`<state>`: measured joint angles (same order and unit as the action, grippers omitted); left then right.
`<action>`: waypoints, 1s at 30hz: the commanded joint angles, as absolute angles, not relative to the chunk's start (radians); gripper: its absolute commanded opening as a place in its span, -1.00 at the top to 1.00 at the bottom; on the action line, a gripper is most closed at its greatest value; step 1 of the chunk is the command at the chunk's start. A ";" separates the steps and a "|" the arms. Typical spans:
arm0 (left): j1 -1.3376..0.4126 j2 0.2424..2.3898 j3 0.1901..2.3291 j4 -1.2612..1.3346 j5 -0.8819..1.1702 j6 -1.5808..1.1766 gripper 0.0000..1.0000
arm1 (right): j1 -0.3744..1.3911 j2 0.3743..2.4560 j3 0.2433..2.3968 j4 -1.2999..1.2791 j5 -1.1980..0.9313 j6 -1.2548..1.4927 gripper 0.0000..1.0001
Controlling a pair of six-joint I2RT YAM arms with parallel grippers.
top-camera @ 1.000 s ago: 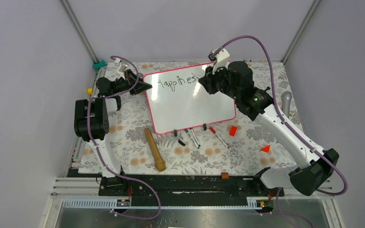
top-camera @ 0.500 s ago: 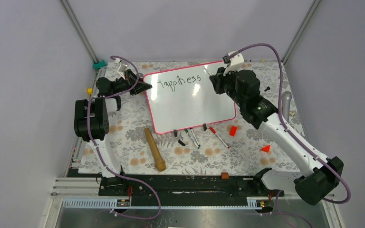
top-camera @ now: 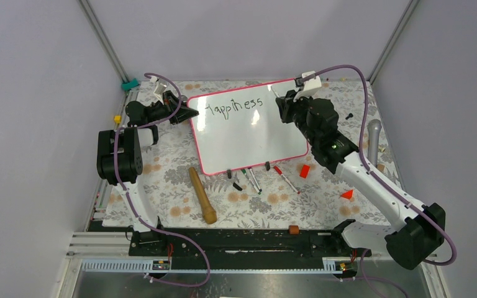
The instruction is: Write a sentence on the whiteboard
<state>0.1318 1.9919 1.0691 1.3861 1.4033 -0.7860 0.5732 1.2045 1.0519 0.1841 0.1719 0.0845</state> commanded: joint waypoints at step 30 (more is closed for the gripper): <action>0.118 2.008 1.046 1.466 1.653 -0.662 1.00 | 0.620 1.346 1.258 -0.004 0.141 0.101 1.00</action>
<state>0.1337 1.9881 1.0630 1.3869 1.4017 -0.7898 0.5785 1.2846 1.1332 0.0998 0.1108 0.0689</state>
